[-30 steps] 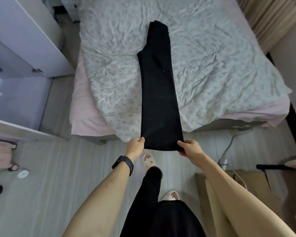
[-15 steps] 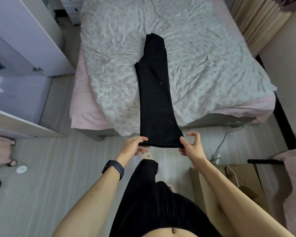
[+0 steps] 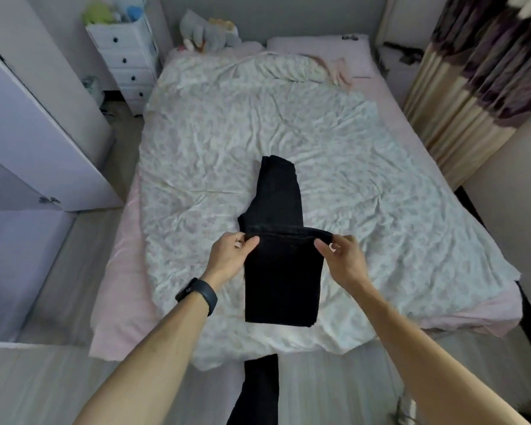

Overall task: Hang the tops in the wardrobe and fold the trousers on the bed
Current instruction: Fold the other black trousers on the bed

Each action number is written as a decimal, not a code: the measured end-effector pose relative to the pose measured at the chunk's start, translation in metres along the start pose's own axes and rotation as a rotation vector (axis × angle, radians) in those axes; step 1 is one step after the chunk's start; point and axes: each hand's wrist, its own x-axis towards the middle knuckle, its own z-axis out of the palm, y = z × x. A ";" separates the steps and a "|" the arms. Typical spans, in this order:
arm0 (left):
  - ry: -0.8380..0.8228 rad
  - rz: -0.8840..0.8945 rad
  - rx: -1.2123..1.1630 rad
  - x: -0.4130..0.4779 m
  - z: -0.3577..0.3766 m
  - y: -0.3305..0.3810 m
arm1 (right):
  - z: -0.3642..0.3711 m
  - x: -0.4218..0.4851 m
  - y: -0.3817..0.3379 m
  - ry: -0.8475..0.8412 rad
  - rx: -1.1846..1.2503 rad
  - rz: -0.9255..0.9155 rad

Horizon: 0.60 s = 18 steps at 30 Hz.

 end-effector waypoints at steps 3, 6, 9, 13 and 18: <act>0.010 -0.031 0.026 0.094 -0.002 0.016 | 0.015 0.104 -0.021 0.005 -0.088 -0.028; 0.005 -0.075 -0.007 0.180 -0.002 0.028 | 0.029 0.196 -0.038 -0.050 -0.181 0.025; -0.041 -0.129 -0.095 0.251 0.000 0.032 | 0.038 0.266 -0.045 -0.029 -0.139 0.064; -0.069 -0.154 -0.130 0.324 0.010 0.031 | 0.053 0.329 -0.039 -0.047 -0.012 0.150; -0.040 -0.193 -0.102 0.429 0.043 0.014 | 0.086 0.436 -0.007 -0.060 0.011 0.199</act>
